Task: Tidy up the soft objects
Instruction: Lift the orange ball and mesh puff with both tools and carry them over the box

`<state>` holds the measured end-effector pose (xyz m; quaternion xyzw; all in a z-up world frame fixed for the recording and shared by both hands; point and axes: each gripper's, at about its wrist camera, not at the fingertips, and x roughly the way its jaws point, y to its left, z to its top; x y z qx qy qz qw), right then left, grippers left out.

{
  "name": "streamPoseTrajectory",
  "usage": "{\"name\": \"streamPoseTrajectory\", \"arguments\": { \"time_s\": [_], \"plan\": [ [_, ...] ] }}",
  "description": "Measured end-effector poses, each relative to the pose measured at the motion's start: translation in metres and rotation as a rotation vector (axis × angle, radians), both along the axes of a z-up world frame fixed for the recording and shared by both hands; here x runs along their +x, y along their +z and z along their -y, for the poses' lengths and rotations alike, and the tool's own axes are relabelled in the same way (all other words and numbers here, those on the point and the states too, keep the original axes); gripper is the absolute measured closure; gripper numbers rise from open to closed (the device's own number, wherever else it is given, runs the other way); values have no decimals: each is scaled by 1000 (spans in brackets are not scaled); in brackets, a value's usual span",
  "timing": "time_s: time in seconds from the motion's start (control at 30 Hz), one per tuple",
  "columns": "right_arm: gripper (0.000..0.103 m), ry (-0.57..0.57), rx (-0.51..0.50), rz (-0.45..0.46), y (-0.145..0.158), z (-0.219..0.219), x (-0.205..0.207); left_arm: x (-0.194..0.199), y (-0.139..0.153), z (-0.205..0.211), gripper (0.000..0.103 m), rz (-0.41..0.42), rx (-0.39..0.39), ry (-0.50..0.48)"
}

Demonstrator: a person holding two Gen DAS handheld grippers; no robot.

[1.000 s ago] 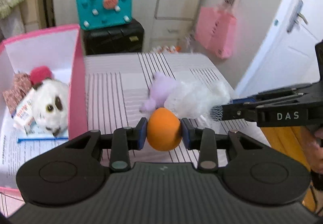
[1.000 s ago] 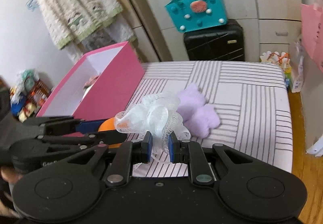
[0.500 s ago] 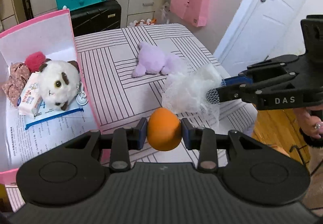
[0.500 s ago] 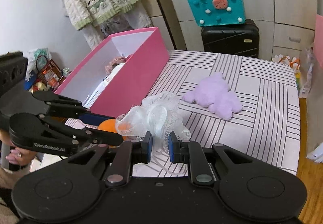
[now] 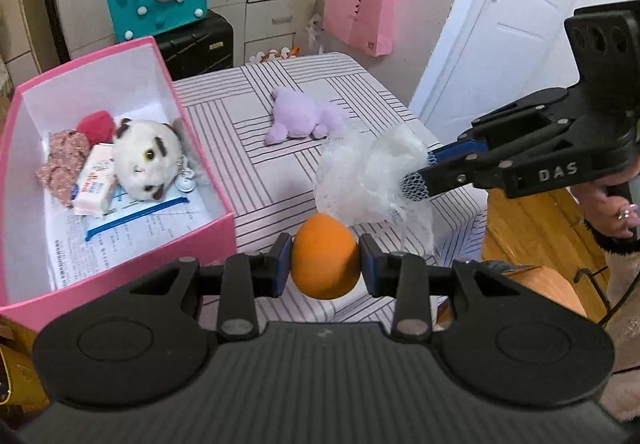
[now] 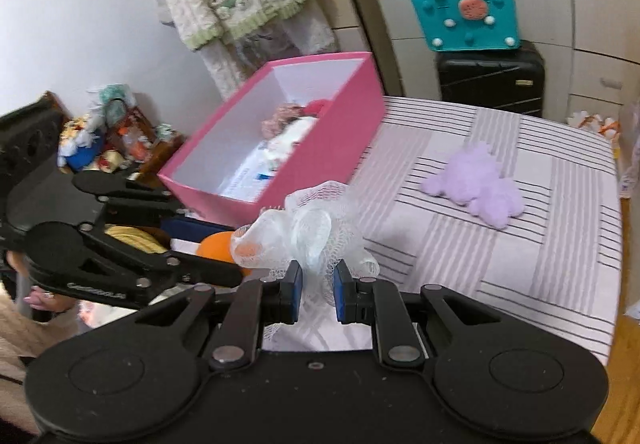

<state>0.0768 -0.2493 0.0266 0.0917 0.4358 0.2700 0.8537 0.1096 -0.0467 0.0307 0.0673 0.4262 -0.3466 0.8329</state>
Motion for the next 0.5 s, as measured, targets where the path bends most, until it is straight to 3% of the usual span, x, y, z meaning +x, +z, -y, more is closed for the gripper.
{"name": "streamPoseTrajectory", "arguments": {
  "time_s": [0.27,0.5],
  "plan": [
    [84,39,15,59,23,-27,0,-12,22,-33,68,65,-19,26],
    [83,64,82,152,57,-58,12,-11,58,-80,68,174,-122,90]
  ]
}}
